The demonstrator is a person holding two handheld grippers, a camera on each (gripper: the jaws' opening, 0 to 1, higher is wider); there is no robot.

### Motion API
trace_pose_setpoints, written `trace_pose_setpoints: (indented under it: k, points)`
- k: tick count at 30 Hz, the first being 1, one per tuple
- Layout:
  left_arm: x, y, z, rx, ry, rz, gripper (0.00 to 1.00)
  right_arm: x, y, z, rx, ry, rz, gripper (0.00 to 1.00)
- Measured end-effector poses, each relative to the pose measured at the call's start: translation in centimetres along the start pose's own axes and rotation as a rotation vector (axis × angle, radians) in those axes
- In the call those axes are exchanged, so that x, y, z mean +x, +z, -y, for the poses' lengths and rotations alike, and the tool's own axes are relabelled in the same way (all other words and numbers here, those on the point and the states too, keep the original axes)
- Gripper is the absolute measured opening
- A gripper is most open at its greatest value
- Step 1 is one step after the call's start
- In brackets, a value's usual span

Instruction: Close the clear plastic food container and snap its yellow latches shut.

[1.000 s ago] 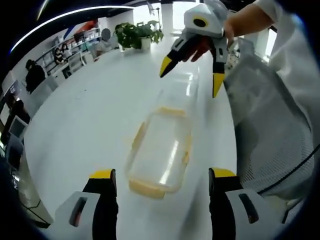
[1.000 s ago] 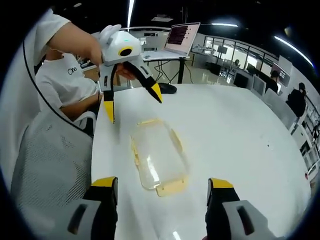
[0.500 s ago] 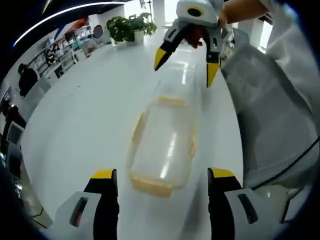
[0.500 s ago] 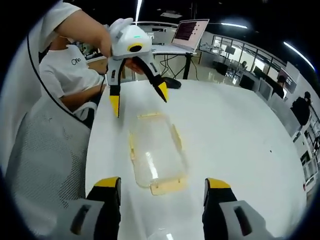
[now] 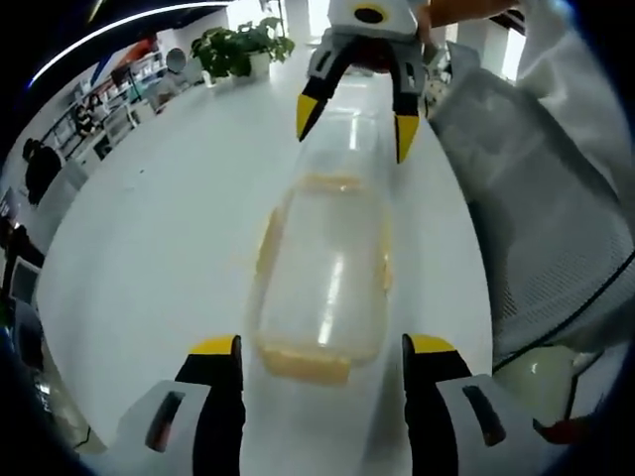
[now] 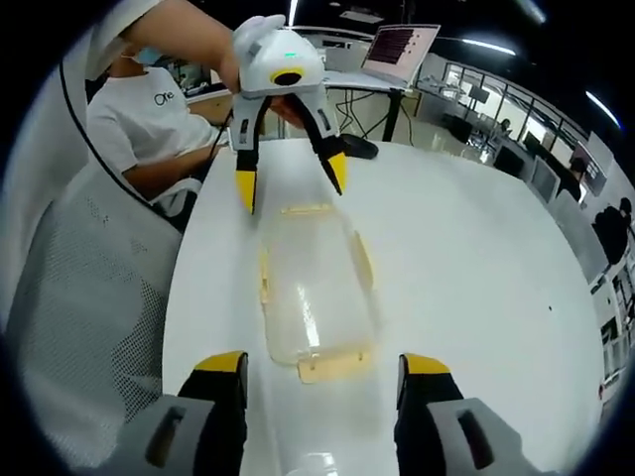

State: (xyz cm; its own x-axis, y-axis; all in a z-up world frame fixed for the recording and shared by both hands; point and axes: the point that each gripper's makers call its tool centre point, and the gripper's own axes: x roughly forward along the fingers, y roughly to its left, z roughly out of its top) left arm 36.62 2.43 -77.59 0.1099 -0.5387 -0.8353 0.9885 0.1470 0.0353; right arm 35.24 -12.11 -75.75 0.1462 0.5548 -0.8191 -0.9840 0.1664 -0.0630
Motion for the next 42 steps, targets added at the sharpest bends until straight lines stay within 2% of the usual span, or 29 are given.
trace_pose_setpoints:
  k: [8, 12, 15, 19, 42]
  points:
    - [0.5, -1.0, 0.1, 0.029, -0.029, -0.043, 0.61, 0.8, -0.7, 0.7, -0.029, 0.012, -0.047, 0.54]
    - [0.7, -1.6, 0.2, 0.04, -0.037, -0.07, 0.6, 1.1, -1.0, 0.9, -0.001, 0.02, -0.057, 0.54]
    - [0.8, -1.8, 0.1, 0.044, -0.041, -0.074, 0.58, 1.4, -1.2, 1.0, -0.022, 0.026, -0.073, 0.53]
    - [0.9, -1.9, -0.2, 0.058, -0.036, -0.082, 0.54, 1.5, -0.9, 0.9, -0.019, 0.041, -0.063, 0.49]
    - [1.6, -2.5, -0.4, 0.066, -0.076, -0.107, 0.47, 3.1, -2.8, 1.0, -0.086, 0.085, -0.146, 0.45]
